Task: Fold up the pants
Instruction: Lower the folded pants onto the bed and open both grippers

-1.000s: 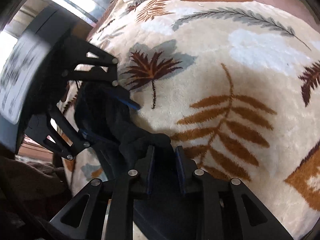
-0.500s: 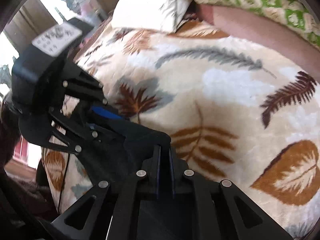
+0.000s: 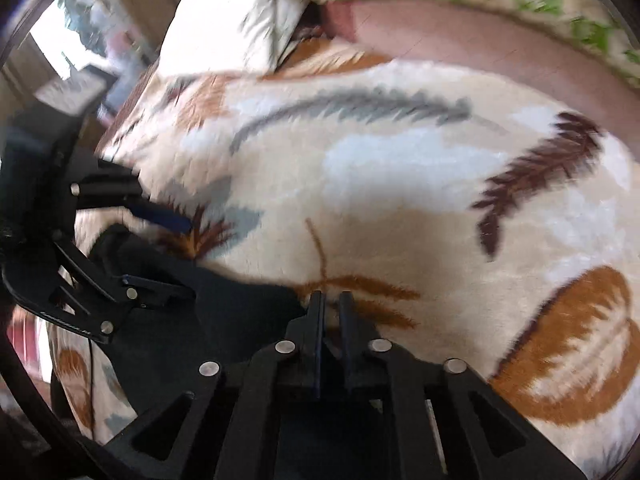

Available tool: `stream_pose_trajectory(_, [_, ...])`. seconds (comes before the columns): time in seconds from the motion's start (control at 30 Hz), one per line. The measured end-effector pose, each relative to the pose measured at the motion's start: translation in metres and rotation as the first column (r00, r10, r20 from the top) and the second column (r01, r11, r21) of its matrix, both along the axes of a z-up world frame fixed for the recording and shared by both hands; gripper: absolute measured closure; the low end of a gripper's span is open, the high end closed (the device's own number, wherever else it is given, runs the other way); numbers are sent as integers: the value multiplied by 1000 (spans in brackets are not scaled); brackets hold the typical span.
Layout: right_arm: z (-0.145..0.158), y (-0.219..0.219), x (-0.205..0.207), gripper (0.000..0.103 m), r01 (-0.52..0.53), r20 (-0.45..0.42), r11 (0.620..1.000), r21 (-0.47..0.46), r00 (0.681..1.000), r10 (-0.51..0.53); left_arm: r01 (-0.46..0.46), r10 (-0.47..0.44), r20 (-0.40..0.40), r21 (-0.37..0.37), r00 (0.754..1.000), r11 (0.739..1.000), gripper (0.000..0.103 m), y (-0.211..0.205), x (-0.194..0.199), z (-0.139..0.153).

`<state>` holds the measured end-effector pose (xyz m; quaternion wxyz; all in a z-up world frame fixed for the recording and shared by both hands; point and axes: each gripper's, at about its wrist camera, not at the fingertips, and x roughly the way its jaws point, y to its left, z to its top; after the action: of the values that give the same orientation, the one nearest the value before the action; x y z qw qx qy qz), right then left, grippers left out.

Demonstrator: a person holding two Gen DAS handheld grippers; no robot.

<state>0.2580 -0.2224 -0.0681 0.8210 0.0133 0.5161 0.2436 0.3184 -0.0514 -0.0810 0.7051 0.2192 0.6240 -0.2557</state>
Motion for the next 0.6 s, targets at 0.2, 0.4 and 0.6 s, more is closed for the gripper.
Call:
stream_pose_trajectory(0.2, [38, -8, -57, 58, 94, -7, 994, 46, 996, -94, -180, 160, 202, 84, 966, 980, 43, 20, -29, 28])
stream_pose_trajectory(0.4, [31, -30, -138, 45, 237, -72, 968, 86, 970, -231, -246, 224, 257, 56, 940, 968, 43, -9, -100, 38])
stream_pose_trajectory(0.6, [34, -101, -217, 45, 358, -73, 923, 144, 934, -351, -188, 194, 150, -53, 970, 981, 43, -68, -157, 48])
